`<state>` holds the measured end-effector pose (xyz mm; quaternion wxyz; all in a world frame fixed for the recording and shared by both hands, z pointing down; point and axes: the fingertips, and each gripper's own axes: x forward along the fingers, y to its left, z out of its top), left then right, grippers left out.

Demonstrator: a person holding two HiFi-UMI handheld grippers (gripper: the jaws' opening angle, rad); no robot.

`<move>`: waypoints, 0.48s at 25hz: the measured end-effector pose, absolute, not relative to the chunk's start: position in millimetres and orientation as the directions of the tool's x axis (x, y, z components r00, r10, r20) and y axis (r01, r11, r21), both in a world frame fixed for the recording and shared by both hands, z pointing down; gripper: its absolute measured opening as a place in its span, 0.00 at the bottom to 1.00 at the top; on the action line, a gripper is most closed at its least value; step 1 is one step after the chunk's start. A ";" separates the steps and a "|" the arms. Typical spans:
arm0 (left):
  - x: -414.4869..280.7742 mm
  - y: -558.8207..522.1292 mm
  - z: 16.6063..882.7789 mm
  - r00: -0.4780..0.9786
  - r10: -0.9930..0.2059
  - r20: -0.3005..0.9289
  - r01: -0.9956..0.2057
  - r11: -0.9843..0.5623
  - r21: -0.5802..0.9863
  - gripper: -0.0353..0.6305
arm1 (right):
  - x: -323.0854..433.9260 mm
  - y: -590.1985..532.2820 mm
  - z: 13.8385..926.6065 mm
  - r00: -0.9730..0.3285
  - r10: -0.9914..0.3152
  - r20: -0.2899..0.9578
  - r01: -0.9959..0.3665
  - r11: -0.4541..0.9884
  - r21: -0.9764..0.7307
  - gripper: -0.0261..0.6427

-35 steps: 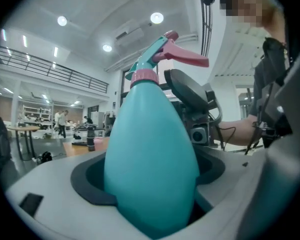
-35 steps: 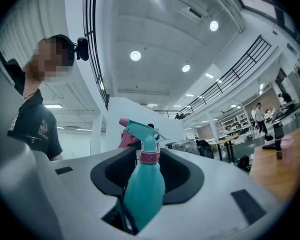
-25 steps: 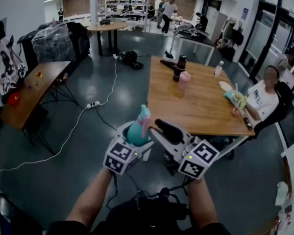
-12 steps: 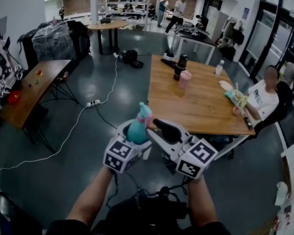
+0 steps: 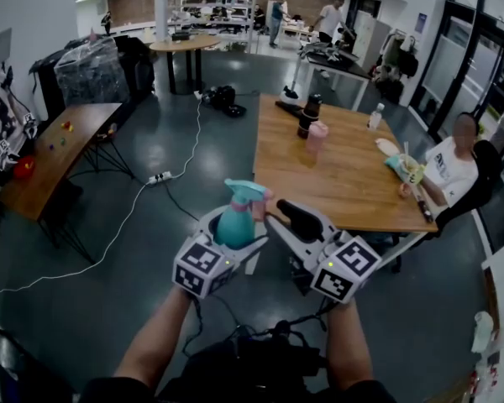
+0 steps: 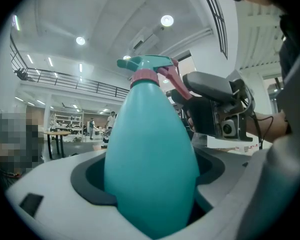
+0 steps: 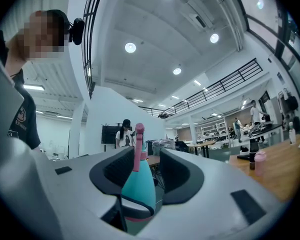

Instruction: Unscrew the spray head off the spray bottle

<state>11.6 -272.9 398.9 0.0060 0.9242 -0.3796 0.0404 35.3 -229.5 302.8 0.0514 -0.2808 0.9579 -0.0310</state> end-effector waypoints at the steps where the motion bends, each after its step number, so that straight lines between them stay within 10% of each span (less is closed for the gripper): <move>1: 11.5 -273.3 398.7 0.709 -0.700 0.079 -0.701 -0.713 -0.021 0.70 | 36.7 -231.7 303.1 -0.833 -0.548 -0.080 -0.541 0.836 -0.088 0.29; 12: 11.9 -282.4 405.6 0.664 -0.738 0.123 -0.737 -0.673 -0.057 0.70 | 34.3 -216.9 284.9 -0.836 -0.535 -0.125 -0.533 0.845 -0.052 0.17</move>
